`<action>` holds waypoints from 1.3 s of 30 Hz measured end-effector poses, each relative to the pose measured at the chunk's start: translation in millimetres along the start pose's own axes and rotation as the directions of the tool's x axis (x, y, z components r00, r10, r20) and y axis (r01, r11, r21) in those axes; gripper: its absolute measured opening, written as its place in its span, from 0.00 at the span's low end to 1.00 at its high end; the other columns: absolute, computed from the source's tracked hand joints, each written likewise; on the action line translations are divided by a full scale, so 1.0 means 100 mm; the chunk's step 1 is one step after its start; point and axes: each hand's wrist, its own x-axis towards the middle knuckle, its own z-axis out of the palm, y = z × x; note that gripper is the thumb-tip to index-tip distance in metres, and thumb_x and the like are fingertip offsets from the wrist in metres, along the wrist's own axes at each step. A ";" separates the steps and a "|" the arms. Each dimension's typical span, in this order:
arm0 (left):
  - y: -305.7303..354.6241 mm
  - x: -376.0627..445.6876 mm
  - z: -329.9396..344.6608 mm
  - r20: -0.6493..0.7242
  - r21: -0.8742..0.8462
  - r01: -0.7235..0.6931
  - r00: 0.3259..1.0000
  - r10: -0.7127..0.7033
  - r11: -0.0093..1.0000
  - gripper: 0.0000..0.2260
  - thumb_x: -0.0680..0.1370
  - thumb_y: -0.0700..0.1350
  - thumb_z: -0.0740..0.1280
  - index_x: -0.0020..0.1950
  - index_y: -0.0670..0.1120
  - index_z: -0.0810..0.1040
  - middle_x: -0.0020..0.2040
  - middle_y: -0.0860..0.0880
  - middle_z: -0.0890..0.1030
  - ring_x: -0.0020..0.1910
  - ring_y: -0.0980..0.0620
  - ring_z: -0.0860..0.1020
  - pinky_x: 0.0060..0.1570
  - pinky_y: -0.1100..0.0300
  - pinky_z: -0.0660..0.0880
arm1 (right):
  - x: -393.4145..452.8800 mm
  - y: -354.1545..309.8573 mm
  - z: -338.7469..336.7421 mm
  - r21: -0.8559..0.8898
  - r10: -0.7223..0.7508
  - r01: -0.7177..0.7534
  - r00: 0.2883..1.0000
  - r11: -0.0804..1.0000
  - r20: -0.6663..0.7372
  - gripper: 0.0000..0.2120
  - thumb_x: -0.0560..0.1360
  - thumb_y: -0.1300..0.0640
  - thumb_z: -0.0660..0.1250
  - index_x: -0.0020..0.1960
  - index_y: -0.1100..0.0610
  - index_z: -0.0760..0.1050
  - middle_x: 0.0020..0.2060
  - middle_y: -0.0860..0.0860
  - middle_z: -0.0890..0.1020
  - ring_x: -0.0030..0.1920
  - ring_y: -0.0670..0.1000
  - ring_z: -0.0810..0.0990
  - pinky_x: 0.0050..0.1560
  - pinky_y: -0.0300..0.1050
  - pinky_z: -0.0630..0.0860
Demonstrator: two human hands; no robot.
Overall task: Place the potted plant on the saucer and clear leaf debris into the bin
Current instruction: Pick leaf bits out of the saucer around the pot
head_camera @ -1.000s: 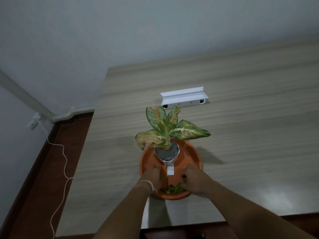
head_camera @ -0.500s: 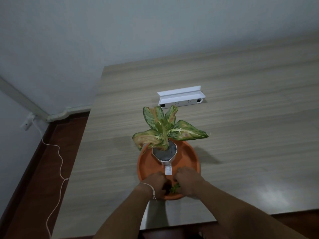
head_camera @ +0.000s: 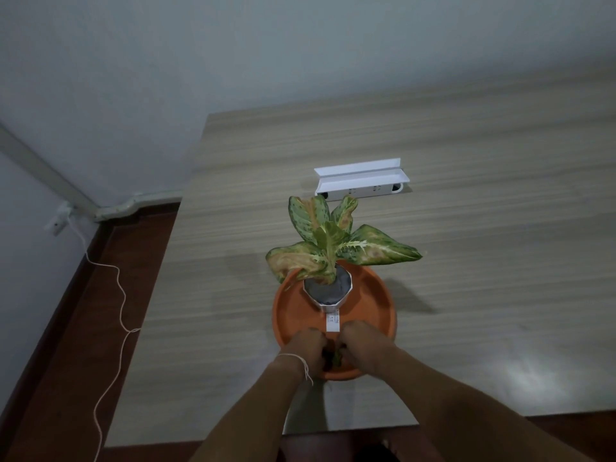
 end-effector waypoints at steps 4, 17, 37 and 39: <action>-0.02 -0.06 -0.06 -0.064 -0.126 0.077 0.994 -0.085 0.989 0.10 0.70 0.42 0.70 0.49 0.46 0.85 0.48 0.43 0.85 0.49 0.44 0.81 0.46 0.62 0.72 | 0.00 0.05 -0.08 0.153 -0.004 0.031 0.985 0.988 -0.174 0.08 0.69 0.60 0.67 0.43 0.54 0.85 0.39 0.53 0.86 0.41 0.53 0.81 0.41 0.44 0.74; 0.10 -0.13 -0.35 -0.320 -0.299 0.096 0.927 -0.194 0.949 0.07 0.71 0.38 0.68 0.43 0.43 0.86 0.44 0.45 0.87 0.47 0.47 0.83 0.52 0.58 0.78 | -0.15 0.19 -0.42 0.454 0.183 0.005 0.912 0.891 -0.368 0.06 0.70 0.58 0.76 0.46 0.49 0.87 0.42 0.45 0.88 0.41 0.42 0.83 0.46 0.38 0.80; 0.08 -0.30 -0.37 -0.282 -0.429 0.220 0.889 -0.361 0.876 0.07 0.72 0.37 0.68 0.46 0.42 0.86 0.48 0.45 0.86 0.51 0.49 0.82 0.49 0.66 0.73 | -0.27 0.21 -0.62 0.433 0.096 0.050 0.946 0.900 -0.309 0.04 0.73 0.59 0.74 0.46 0.53 0.87 0.33 0.36 0.82 0.34 0.34 0.78 0.35 0.24 0.66; 0.05 -0.32 -0.35 -0.280 -0.420 0.245 0.881 -0.381 0.874 0.07 0.71 0.38 0.69 0.45 0.44 0.86 0.48 0.46 0.86 0.51 0.49 0.82 0.53 0.65 0.74 | -0.26 0.18 -0.63 0.418 0.062 0.077 0.949 0.905 -0.309 0.04 0.73 0.60 0.74 0.46 0.54 0.87 0.35 0.37 0.83 0.36 0.33 0.79 0.38 0.26 0.71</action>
